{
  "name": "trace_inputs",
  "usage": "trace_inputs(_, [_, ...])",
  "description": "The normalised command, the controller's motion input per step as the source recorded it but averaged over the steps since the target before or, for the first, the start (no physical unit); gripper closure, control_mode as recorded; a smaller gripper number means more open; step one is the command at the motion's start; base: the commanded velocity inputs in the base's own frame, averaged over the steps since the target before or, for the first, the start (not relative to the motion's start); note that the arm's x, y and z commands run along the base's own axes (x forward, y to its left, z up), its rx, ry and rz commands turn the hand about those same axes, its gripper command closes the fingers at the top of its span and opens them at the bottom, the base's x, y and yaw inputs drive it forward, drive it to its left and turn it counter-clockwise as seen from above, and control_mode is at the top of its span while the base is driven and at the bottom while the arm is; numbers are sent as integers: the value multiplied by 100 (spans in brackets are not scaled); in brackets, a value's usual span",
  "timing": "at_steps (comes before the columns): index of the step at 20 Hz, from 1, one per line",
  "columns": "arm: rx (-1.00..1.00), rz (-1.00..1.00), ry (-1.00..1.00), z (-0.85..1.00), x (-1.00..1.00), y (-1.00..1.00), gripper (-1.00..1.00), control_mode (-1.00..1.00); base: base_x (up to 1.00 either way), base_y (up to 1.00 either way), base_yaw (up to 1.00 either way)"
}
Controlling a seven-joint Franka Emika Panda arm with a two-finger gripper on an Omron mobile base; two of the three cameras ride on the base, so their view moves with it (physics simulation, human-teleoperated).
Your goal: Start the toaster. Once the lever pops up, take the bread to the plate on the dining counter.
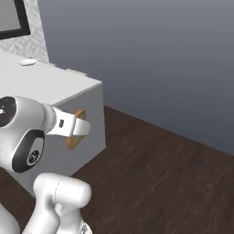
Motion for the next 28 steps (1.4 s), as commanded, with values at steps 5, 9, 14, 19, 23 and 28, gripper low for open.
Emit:
trace_inputs(5, [0, 0, 0, 0, 0, 0, 100, 100, 100, 0, -11])
trace_inputs(9, [0, 0, 0, 0, 0, 0, 100, 100, 100, -2, -1])
trace_inputs(14, [0, 0, 0, 0, 0, 0, 100, 100, 100, -21, 4])
trace_inputs(19, [0, 0, 0, 0, 0, 0, 100, 100, 100, -46, 19])
trace_inputs(23, [0, 0, 0, 0, 0, 0, 100, 100, 100, -51, 32])
trace_inputs(28, [0, 0, 0, 0, 0, 0, 100, 100, 100, -47, 42])
